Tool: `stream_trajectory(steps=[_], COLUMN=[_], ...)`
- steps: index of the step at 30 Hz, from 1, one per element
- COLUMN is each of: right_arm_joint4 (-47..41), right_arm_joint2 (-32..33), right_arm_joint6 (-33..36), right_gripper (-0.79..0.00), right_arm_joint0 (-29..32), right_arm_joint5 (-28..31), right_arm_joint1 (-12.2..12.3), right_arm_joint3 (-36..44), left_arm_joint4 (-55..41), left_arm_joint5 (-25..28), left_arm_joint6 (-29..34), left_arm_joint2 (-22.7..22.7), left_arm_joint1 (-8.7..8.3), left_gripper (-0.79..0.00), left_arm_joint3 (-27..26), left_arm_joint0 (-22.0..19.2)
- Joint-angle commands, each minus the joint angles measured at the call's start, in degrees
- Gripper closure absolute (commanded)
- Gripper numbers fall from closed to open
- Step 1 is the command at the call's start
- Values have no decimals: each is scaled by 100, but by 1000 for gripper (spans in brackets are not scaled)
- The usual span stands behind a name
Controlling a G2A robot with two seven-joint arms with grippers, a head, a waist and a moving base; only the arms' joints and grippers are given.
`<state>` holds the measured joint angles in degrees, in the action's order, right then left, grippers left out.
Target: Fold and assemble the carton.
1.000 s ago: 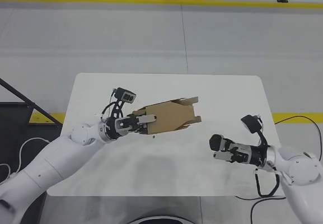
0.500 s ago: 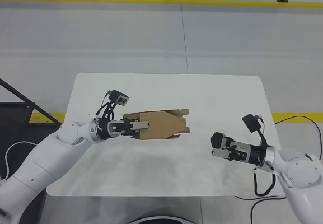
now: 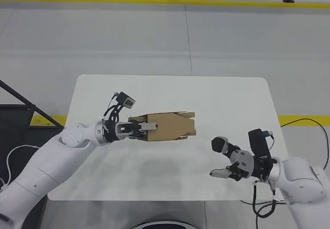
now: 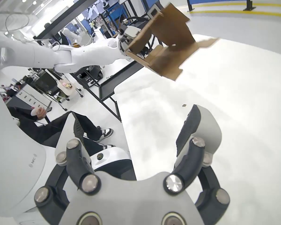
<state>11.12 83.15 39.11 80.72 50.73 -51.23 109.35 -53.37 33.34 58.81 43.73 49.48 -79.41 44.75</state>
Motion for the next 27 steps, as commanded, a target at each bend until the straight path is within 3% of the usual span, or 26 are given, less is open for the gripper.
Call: stream_trajectory(steps=[1,12,27], right_arm_joint4=[561,3075,3514], right_arm_joint2=[10,-201,-536], right_arm_joint6=[-390,-2305,-2602], right_gripper=[-785,-785,-785], right_arm_joint0=[118,613,448], right_arm_joint5=[138,-432,-745], right_arm_joint1=[-32,-234,-311], right_arm_joint3=[136,747,715], left_arm_joint4=[52,178,300], left_arm_joint5=[-158,-592,-808], left_arm_joint6=[0,184,422], left_arm_joint2=[-5,-114,-91], left_arm_joint1=[35,270,540], left_gripper=[0,0,0], left_arm_joint3=[13,154,334], left_arm_joint0=[8,-53,-94])
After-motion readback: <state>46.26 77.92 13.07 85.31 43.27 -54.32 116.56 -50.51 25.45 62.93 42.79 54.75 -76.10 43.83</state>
